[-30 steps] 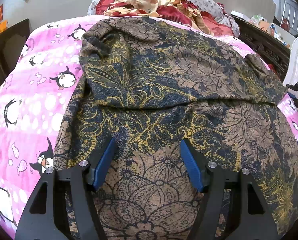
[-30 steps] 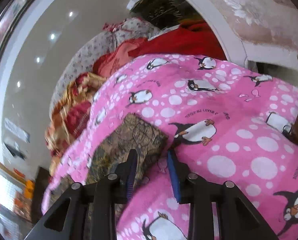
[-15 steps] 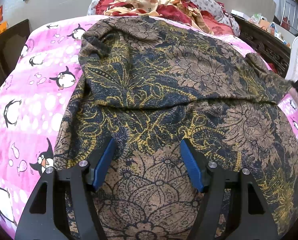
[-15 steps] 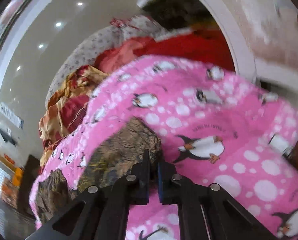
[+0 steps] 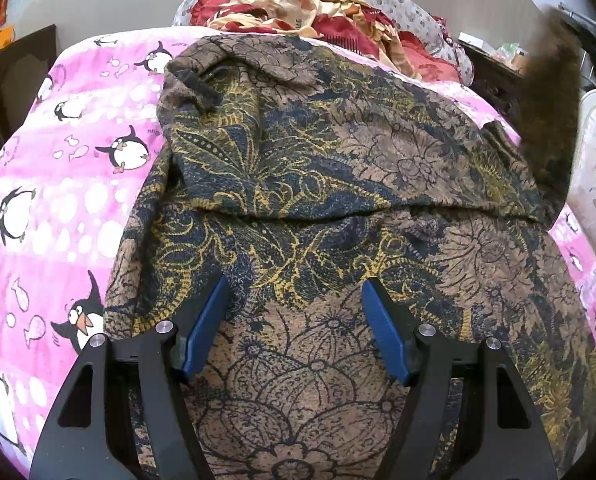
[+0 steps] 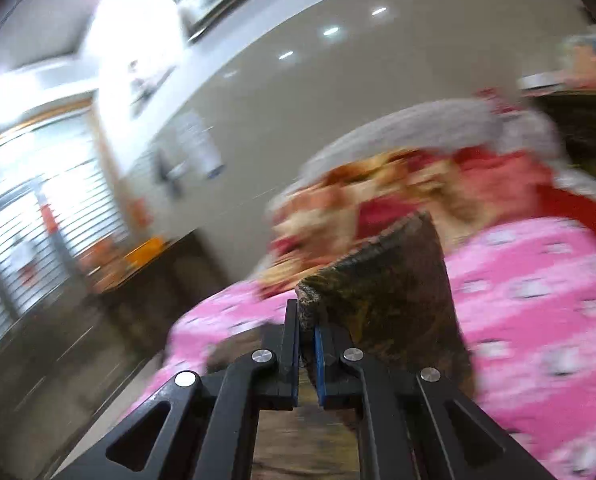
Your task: Fold small clothes
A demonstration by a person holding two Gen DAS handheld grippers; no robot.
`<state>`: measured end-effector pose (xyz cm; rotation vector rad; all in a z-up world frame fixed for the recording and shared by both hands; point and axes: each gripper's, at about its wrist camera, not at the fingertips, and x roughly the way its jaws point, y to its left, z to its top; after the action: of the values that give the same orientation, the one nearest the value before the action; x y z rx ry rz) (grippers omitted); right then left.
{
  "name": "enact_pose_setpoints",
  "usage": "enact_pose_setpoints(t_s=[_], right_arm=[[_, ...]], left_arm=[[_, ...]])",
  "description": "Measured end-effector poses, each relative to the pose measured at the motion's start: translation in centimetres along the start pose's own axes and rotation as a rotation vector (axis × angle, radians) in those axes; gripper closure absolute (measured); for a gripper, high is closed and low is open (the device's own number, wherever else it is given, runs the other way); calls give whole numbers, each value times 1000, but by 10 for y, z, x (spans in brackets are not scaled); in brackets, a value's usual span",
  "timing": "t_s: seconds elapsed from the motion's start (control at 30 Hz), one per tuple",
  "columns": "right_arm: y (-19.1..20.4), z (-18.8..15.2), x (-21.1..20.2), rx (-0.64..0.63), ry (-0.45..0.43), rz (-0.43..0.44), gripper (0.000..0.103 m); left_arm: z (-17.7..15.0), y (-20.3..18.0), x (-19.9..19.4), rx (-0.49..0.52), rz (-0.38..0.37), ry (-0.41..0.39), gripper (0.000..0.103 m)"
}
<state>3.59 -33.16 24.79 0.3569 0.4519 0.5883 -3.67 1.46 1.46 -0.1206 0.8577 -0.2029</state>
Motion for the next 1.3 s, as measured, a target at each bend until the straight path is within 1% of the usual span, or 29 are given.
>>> enact_pose_setpoints(t_s=[0.07, 0.17, 0.2, 0.27, 0.3, 0.33, 0.37, 0.4, 0.43, 0.47, 0.5, 0.57, 0.63, 0.67, 0.7, 0.77, 0.8, 0.87, 0.9, 0.93, 1.0, 1.03, 1.07, 1.1, 1.13, 1.2, 1.23, 1.3], right_arm=[[30, -26, 51, -5, 78, 66, 98], [49, -72, 110, 2, 199, 80, 98], [51, -91, 129, -15, 248, 59, 98], [44, -138, 164, -34, 381, -34, 98], [40, -157, 174, -53, 438, -73, 98], [37, -171, 180, -74, 477, -104, 97], [36, -184, 183, -89, 505, -125, 90], [33, -189, 180, -85, 493, -114, 85], [31, -188, 175, -67, 474, -100, 80], [29, -186, 172, -52, 469, -110, 72], [28, -185, 168, -52, 471, -118, 68], [28, -186, 159, -72, 491, -129, 67], [33, -191, 135, -129, 500, -139, 67], [34, -195, 122, -157, 504, -141, 67], [38, -202, 106, -192, 513, -151, 67], [45, -219, 83, -277, 528, -188, 67], [44, -228, 69, -310, 512, -197, 64], [48, -232, 63, -301, 497, -215, 57], [51, -233, 60, -316, 479, -231, 55], [53, -234, 62, -331, 481, -239, 55], [54, -239, 69, -352, 497, -264, 54], [54, -239, 70, -357, 487, -271, 54], [54, -240, 71, -356, 482, -274, 54], [52, -240, 70, -351, 481, -280, 54], [51, -239, 70, -346, 478, -279, 54], [51, -238, 73, -341, 479, -281, 54], [52, -237, 77, -342, 479, -284, 54], [52, -238, 76, -344, 481, -290, 53]], left_arm=[[1, 3, -2, -14, -14, -2, 34], [10, 8, -10, -59, -38, -1, 34], [15, 8, -16, -65, -55, -17, 34], [29, 7, -31, -68, -73, -66, 34], [38, 5, -37, -65, -93, -90, 34], [49, 1, -38, -55, -121, -98, 34], [56, -1, -36, -49, -140, -95, 33], [67, -6, -28, -40, -176, -77, 26], [76, -9, -16, -36, -211, -49, 22], [84, -13, 0, -34, -241, -11, 22], [91, -17, 18, -34, -260, 29, 22], [100, -21, 52, -55, -306, 98, 22], [103, -22, 80, -98, -356, 169, 22], [104, -22, 86, -108, -366, 166, 22], [108, -23, 86, -112, -380, 144, 22], [115, -22, 90, -152, -459, 158, 22], [119, -20, 92, -182, -492, 163, 22], [122, -16, 92, -230, -546, 164, 22], [123, -13, 91, -256, -575, 164, 22], [124, -12, 90, -272, -585, 164, 22], [123, -11, 92, -280, -568, 178, 23], [120, -12, 91, -268, -548, 179, 25], [119, -13, 90, -259, -529, 176, 34], [118, -14, 89, -245, -498, 172, 46], [118, -14, 89, -237, -465, 173, 53], [118, -15, 92, -228, -372, 180, 100], [118, -14, 93, -233, -356, 186, 100], [120, -18, 80, -202, -341, 148, 100]])
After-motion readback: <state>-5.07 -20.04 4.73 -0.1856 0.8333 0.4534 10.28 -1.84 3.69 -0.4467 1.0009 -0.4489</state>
